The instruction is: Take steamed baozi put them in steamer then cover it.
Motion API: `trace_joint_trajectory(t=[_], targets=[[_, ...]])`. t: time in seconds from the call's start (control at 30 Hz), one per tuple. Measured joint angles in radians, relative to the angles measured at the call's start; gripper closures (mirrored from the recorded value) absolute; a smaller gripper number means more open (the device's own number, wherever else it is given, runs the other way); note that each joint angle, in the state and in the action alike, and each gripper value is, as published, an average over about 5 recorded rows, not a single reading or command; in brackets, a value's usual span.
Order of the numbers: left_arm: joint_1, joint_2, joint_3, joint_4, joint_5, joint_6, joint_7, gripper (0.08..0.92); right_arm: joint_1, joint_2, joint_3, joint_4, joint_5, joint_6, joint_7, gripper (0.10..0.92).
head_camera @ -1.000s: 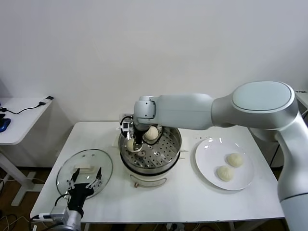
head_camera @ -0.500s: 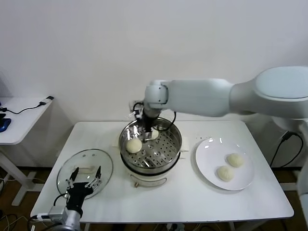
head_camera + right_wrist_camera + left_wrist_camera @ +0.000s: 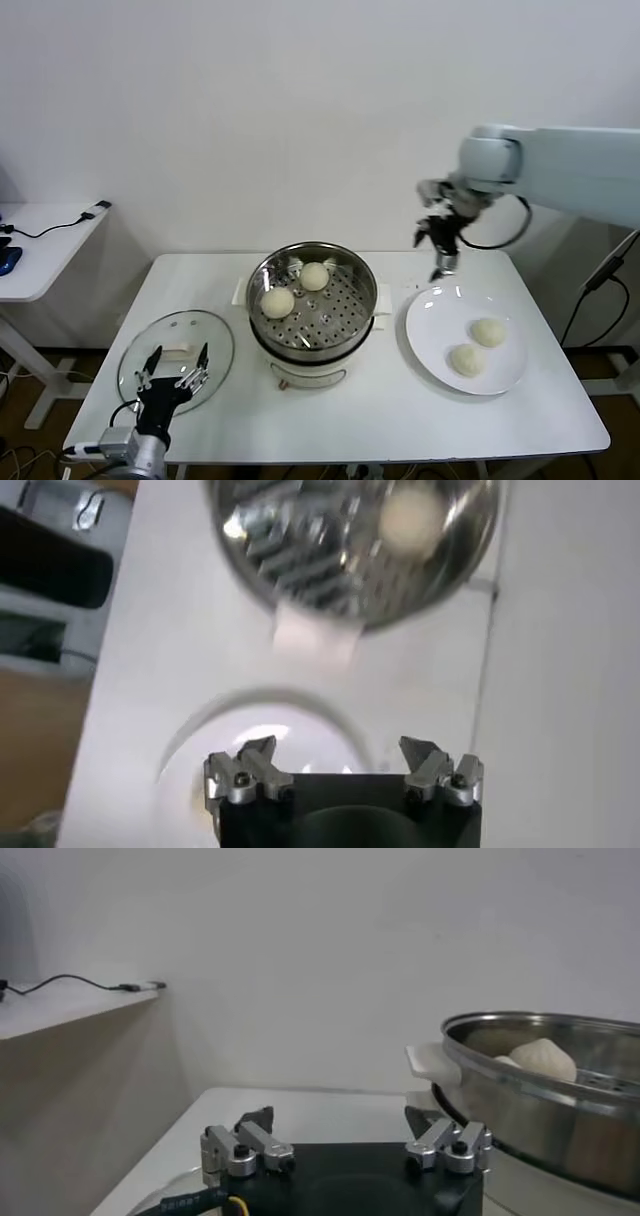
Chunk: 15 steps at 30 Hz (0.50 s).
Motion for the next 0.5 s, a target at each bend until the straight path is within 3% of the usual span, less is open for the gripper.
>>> trace_joint_trajectory(t=[0.23,0.5], targets=[[0.007,-0.003,-0.001,0.001,0.005,0.001,0.000,0.177,-0.203,-0.175,0.121,0.020,-0.143,-0.012,0.007,0.203],[0.009,-0.005,-0.002,0.012,0.008,-0.002,0.000,0.177,-0.457,-0.239,0.308,-0.020,-0.247,-0.044,0.043,0.203]])
